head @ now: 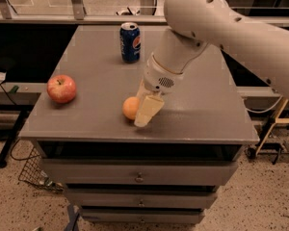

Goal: Move orange near pepsi can

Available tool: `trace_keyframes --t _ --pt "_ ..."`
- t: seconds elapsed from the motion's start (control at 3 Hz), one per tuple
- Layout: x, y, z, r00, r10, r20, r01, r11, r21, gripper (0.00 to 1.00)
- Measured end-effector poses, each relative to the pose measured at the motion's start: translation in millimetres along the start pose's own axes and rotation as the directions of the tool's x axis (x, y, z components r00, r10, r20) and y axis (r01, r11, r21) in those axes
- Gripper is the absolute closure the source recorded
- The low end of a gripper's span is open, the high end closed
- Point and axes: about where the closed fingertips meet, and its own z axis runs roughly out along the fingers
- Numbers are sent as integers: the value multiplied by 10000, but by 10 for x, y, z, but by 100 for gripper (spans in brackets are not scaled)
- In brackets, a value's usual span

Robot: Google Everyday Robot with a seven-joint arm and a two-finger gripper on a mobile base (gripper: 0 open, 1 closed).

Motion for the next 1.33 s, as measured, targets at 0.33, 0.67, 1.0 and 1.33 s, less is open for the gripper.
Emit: trace_keyframes --t 0.33,0.67,1.0,1.33 --pt "-46 3 16 9994 79 331 -75 9999 -129 65" --pt "-113 6 -1 9977 57 679 -42 9997 -223 87" --pt "-102 -18 -45 9962 160 855 -148 9998 -157 100" --pt "3 -99 -142 9946 438 938 -449 9989 94 100"
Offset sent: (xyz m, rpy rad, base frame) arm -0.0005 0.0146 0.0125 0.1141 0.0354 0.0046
